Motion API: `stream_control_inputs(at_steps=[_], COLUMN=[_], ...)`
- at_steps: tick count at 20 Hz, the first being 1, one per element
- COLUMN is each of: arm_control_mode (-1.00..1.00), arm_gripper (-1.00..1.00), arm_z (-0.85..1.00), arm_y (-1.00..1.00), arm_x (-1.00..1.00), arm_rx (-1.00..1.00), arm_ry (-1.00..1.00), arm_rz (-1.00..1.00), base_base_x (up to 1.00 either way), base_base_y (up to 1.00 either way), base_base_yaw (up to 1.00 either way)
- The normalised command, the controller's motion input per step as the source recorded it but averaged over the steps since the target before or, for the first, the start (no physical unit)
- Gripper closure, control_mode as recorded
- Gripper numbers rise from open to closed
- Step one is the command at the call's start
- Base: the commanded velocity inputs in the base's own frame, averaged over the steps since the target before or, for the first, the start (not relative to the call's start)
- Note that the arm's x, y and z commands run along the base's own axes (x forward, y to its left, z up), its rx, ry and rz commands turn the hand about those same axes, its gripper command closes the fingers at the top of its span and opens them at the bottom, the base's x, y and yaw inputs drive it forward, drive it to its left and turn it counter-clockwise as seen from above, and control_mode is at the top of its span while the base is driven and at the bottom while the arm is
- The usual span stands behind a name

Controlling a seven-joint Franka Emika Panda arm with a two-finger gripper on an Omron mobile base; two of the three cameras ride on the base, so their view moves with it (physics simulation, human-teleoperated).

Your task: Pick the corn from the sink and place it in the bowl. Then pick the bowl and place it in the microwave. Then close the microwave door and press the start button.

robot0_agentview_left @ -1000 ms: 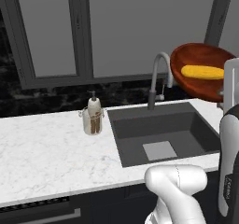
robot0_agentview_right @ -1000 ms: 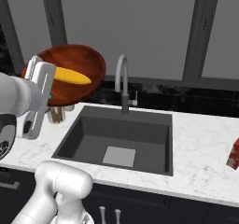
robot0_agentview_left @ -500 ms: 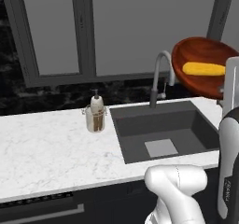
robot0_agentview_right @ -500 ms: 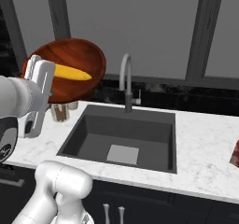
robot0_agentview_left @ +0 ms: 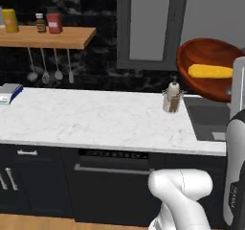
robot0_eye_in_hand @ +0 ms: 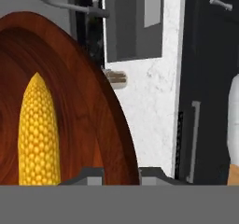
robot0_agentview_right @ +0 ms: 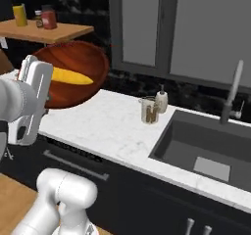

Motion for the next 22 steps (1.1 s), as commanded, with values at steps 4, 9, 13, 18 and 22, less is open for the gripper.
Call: stream_control_inputs(at_steps=[4,9,13,18,22], arm_control_mode=[1.00,1.00,1.00,1.00,1.00], arm_gripper=[1.00,1.00,1.00,1.00,1.00], arm_z=[0.00,0.00,0.00,0.00,0.00], arm_y=[0.00,0.00,0.00,0.00,0.00], arm_x=[0.00,0.00,0.00,0.00,0.00], arm_rx=[0.00,0.00,0.00,0.00,0.00], arm_ry=[0.00,0.00,0.00,0.00,0.00], arm_rz=[0.00,0.00,0.00,0.00,0.00], base_base_x=[0.00,0.00,0.00,0.00,0.00], base_base_y=[0.61,0.30,0.29,0.36,0.27], base_base_yaw=[0.89,0.98,0.99,0.98,1.00])
